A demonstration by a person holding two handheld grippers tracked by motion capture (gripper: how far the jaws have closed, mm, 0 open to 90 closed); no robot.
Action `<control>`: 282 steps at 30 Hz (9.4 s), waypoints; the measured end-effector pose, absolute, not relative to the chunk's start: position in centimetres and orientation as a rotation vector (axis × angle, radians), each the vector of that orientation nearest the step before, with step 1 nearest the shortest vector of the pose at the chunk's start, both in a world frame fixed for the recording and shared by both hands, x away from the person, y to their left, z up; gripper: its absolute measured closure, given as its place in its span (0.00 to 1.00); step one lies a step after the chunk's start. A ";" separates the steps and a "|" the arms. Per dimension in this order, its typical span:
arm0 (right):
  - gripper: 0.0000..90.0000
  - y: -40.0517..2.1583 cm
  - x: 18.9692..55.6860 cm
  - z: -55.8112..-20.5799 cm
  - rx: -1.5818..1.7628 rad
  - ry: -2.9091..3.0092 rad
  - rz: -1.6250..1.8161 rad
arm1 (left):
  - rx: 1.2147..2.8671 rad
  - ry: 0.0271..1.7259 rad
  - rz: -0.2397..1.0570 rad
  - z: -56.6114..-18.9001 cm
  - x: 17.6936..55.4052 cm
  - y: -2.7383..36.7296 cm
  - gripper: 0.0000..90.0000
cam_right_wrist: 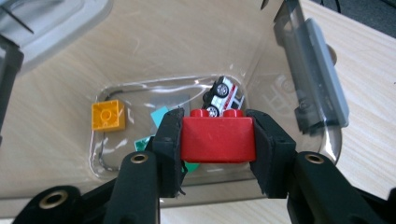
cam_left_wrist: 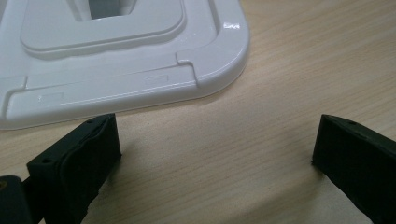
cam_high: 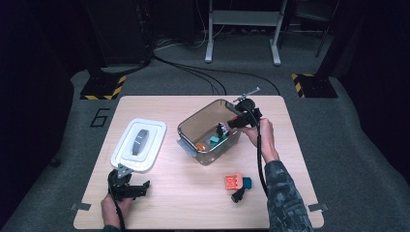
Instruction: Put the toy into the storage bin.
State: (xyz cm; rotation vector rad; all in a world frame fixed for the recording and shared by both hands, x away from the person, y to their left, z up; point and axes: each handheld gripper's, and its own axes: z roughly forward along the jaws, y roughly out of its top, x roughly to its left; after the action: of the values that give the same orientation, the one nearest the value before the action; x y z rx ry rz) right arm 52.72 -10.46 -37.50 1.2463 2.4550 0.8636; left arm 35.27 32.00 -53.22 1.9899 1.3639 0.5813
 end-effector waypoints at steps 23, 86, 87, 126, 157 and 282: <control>0.26 -11.7 50.8 -36.9 1.227 2.435 0.888 | 1.990 1.364 0.582 -53.2 35.3 32.0 0.01; 0.22 -17.6 39.3 -48.9 1.526 2.246 0.866 | 1.996 1.358 0.586 -53.2 35.3 32.0 0.01; 0.23 -17.2 39.3 -49.0 1.527 2.247 0.868 | 1.996 1.357 0.586 -53.2 35.3 32.0 0.01; 0.65 -17.8 40.3 -48.2 1.537 2.240 0.861 | 1.989 1.363 0.582 -53.2 35.3 32.0 0.01; 0.65 -18.7 43.7 -42.9 1.476 2.179 0.963 | 1.990 1.363 0.582 -53.2 35.3 32.0 0.01; 0.15 -14.8 40.7 -45.5 1.420 2.369 0.947 | 1.989 1.363 0.581 -53.2 35.3 32.0 0.01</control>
State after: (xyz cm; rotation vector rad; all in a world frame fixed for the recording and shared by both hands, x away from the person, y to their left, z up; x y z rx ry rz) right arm 40.67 -14.78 -45.52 1.4199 2.3693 0.9470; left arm 35.27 31.99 -53.22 1.9892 1.3629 0.5811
